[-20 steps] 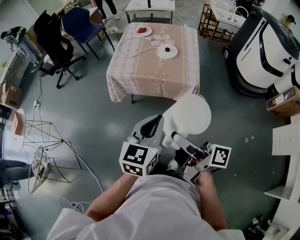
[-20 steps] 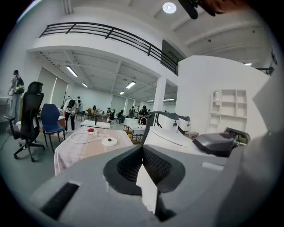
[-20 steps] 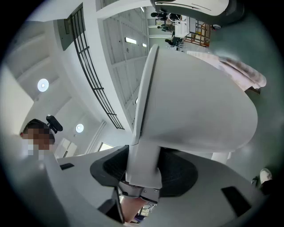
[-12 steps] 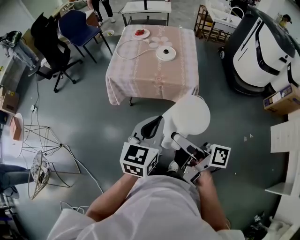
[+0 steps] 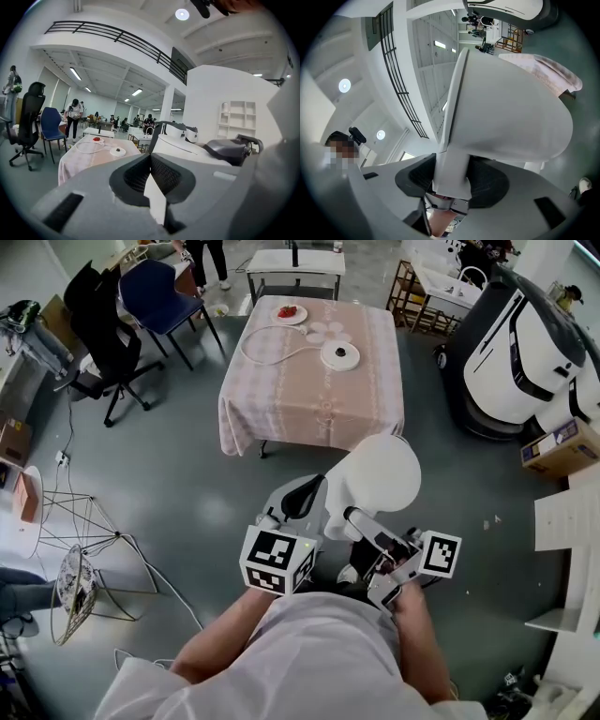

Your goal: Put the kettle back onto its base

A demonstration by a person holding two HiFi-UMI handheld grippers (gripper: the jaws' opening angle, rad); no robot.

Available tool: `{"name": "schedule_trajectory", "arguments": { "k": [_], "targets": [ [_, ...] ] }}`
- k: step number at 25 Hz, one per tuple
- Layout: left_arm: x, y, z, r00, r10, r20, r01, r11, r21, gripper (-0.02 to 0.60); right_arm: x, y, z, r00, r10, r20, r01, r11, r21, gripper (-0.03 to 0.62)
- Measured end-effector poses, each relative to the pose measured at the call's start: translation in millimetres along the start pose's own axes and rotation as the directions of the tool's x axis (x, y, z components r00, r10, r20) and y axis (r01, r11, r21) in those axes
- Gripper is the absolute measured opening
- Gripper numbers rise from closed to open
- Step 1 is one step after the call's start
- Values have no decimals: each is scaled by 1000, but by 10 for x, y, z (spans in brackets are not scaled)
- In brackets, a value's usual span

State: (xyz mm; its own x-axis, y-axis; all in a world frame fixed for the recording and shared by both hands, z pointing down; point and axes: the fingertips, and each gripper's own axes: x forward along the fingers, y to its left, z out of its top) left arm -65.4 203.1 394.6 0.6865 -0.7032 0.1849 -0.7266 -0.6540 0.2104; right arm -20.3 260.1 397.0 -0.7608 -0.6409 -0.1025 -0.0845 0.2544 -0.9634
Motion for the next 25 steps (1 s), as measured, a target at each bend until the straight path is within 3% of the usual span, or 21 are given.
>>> {"name": "schedule_trajectory", "arguments": {
  "k": [12,25],
  "targets": [
    [49,185,7,1000,25,-10,-25,1000,-5,5,184,-93,57,999,-2,-40,3,1000,16,196],
    [884,238,58,997,52,-48,-51,999,17,6,238,-404,785,994,6,-110,-5,1000,8,196]
  ]
}}
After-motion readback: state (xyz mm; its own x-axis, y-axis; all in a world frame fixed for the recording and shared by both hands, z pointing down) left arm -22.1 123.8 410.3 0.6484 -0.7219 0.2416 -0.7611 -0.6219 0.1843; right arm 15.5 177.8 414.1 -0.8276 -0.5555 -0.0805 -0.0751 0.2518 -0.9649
